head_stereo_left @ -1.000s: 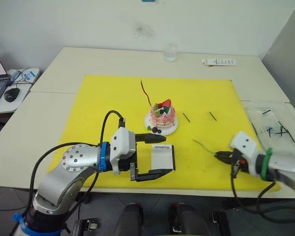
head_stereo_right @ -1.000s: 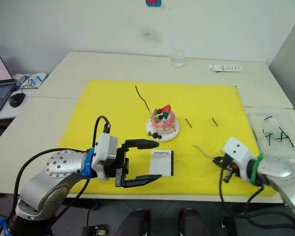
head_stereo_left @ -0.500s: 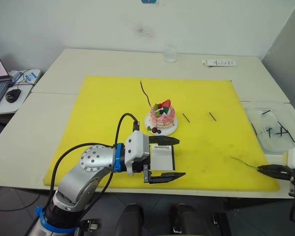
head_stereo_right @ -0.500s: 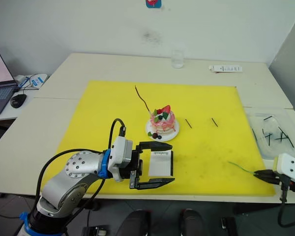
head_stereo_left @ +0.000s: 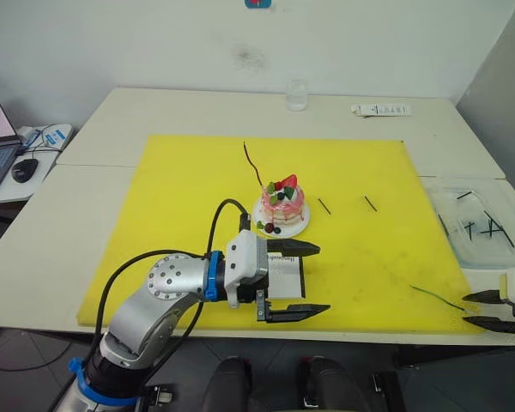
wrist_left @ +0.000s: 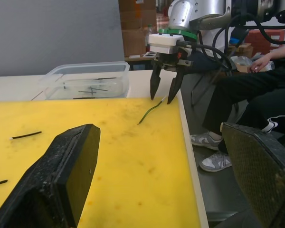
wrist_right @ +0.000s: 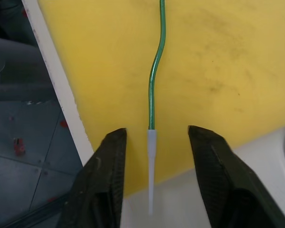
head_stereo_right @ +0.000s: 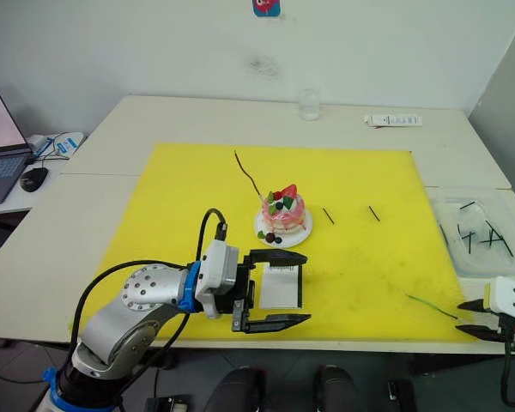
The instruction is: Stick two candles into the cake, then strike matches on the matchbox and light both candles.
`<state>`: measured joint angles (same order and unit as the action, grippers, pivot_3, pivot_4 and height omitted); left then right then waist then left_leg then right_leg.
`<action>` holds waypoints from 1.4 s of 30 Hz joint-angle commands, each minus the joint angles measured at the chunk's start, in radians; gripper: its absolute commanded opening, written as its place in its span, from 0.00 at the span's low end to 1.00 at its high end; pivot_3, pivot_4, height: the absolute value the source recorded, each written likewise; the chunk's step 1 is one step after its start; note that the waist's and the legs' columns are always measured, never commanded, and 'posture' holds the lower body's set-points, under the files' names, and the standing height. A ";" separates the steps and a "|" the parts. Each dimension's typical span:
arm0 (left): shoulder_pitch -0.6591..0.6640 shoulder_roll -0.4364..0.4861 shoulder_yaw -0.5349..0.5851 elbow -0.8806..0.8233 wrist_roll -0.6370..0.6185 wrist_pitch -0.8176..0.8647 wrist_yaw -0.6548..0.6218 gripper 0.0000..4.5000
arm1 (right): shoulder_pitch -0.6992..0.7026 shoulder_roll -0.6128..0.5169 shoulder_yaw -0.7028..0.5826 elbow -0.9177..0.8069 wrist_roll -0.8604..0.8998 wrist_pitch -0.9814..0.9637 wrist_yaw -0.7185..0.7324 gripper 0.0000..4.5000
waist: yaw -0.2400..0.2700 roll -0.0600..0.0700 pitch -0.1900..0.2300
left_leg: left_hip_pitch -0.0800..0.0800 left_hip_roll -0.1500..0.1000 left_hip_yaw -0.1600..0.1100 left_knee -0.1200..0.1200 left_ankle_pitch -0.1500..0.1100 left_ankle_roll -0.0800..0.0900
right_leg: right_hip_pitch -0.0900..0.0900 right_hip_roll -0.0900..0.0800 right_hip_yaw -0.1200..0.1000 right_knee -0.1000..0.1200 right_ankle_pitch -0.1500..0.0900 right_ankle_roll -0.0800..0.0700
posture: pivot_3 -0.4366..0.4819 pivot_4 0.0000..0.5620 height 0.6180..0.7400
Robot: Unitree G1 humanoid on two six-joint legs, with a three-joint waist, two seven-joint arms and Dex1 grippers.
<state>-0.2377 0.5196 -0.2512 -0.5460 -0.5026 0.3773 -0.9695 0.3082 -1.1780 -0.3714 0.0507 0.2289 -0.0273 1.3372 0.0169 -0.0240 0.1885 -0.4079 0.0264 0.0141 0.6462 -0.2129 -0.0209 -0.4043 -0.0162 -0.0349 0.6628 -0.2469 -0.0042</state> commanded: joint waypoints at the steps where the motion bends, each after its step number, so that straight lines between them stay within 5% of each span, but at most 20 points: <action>1: 0.000 -0.012 -0.012 -0.031 0.005 -0.013 0.015 1.00 | 0.015 -0.057 -0.015 -0.075 -0.041 0.079 0.000 0.45 | 0.000 0.002 -0.001 | 0.000 0.000 0.000 0.000 0.000 0.000 | 0.000 0.000 0.000 0.000 0.000 0.000 | 0.48 0.27 1.00; 9: -0.031 0.012 -0.070 -0.067 0.065 -0.032 -0.005 1.00 | 0.010 -0.123 0.021 -0.266 -0.042 0.462 -0.024 0.45 | 0.005 0.002 -0.001 | 0.000 0.000 0.000 0.000 0.000 0.000 | 0.000 0.000 0.000 0.000 0.000 0.000 | 0.48 0.27 1.00; 21: -0.049 0.000 -0.077 -0.040 0.052 -0.084 -0.051 1.00 | -0.064 -0.130 0.127 -0.239 -0.091 0.508 -0.048 0.45 | 0.005 0.002 -0.001 | 0.000 0.000 0.000 0.000 0.000 0.000 | 0.000 0.000 -0.001 -0.001 0.000 0.000 | 0.48 0.27 1.00; 26: -0.056 0.000 -0.068 -0.032 0.033 -0.083 -0.076 1.00 | -0.102 -0.135 0.153 -0.258 -0.090 0.535 -0.046 0.17 | 0.004 0.002 -0.001 | 0.000 0.000 0.000 0.000 0.000 0.000 | 0.000 0.000 -0.001 0.000 0.000 0.000 | 0.48 0.27 1.00; 37: -0.039 -0.005 -0.074 -0.022 0.034 -0.102 -0.091 1.00 | -0.115 -0.146 0.165 -0.313 -0.089 0.578 -0.050 0.17 | 0.003 0.002 -0.001 | 0.000 0.001 0.000 0.000 0.000 0.000 | 0.000 0.000 -0.001 0.000 0.000 0.000 | 0.48 0.27 1.00; 42: -0.031 -0.009 -0.075 -0.026 0.032 -0.103 -0.092 1.00 | -0.119 -0.151 0.160 -0.334 -0.078 0.601 -0.043 0.00 | 0.003 0.002 -0.001 | 0.000 0.001 -0.001 0.000 0.000 0.000 | 0.000 0.000 -0.001 0.000 0.000 0.000 | 0.48 0.27 1.00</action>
<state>-0.2678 0.5171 -0.3259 -0.5526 -0.4574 0.2933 -1.0593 0.2002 -1.3139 -0.2040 -0.2506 0.1381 0.5638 1.2857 0.0198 -0.0224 0.1875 -0.4080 0.0272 0.0135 0.6462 -0.2129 -0.0210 -0.4046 -0.0161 -0.0360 0.6624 -0.2470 -0.0042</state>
